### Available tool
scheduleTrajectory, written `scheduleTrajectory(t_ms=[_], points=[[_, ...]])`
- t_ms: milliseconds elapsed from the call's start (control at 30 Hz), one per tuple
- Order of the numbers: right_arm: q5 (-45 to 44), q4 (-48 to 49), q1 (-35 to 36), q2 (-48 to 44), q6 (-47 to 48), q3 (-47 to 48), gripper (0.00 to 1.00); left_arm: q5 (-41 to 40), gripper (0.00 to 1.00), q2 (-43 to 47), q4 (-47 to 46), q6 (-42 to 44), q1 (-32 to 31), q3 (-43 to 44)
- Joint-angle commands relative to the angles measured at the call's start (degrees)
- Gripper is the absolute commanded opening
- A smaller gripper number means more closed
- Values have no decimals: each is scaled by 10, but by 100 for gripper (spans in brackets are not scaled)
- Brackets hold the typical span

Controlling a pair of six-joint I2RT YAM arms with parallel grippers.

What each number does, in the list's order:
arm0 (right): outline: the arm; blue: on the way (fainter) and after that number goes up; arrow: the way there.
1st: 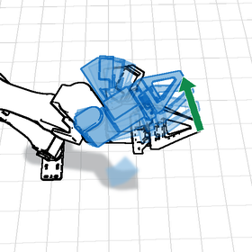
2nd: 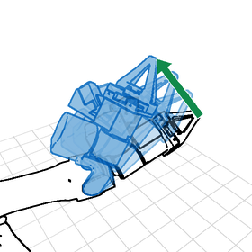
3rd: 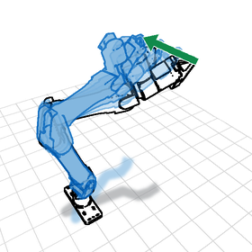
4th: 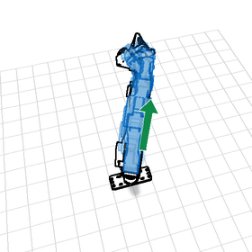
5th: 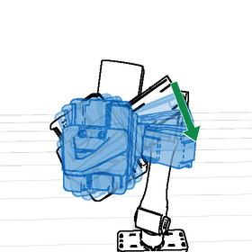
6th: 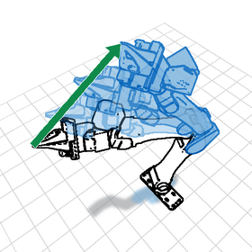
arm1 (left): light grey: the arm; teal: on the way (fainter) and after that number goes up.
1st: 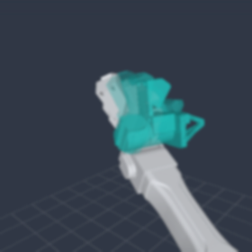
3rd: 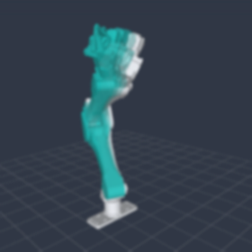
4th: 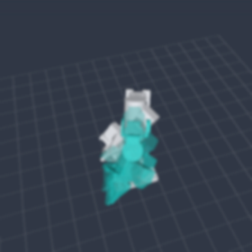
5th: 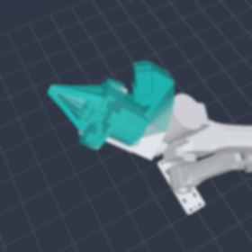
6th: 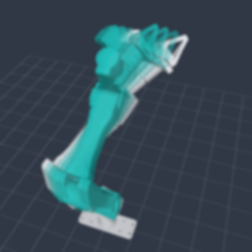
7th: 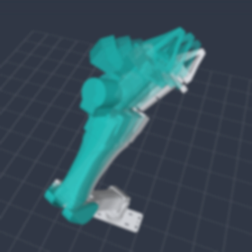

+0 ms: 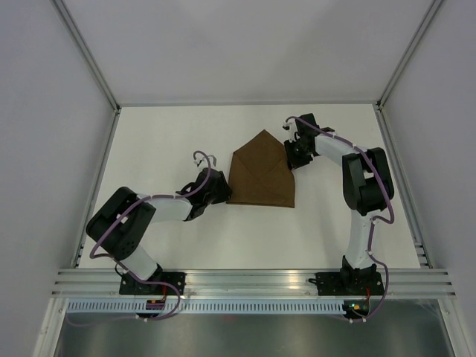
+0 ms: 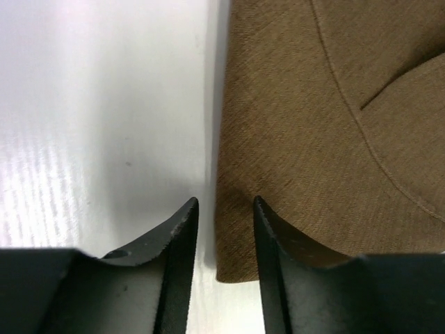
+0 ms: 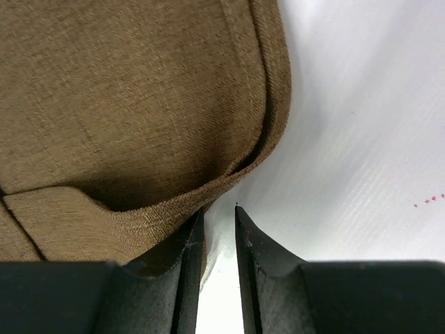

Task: Fold the napkin, place the utensils inside, and roll it up
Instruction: Fold the napkin, then roll the napkin with the utensil

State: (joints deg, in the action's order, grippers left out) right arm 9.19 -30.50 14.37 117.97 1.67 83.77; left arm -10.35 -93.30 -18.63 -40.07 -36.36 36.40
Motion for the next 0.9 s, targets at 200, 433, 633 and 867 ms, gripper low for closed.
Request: scheduleTrajectory(t_ms=[200,433,633,867], points=[[-29,21,-47,-133,76,-45,42,-51,52,94,113,68,26,71],[69,22,-21,-234,239,-105,50,3,54,163,134,108,66,118],[75,94,101,-337,360,-241,58,82,54,237,156,108,124,134],[60,130,208,-341,439,-296,64,94,56,289,183,120,140,141]])
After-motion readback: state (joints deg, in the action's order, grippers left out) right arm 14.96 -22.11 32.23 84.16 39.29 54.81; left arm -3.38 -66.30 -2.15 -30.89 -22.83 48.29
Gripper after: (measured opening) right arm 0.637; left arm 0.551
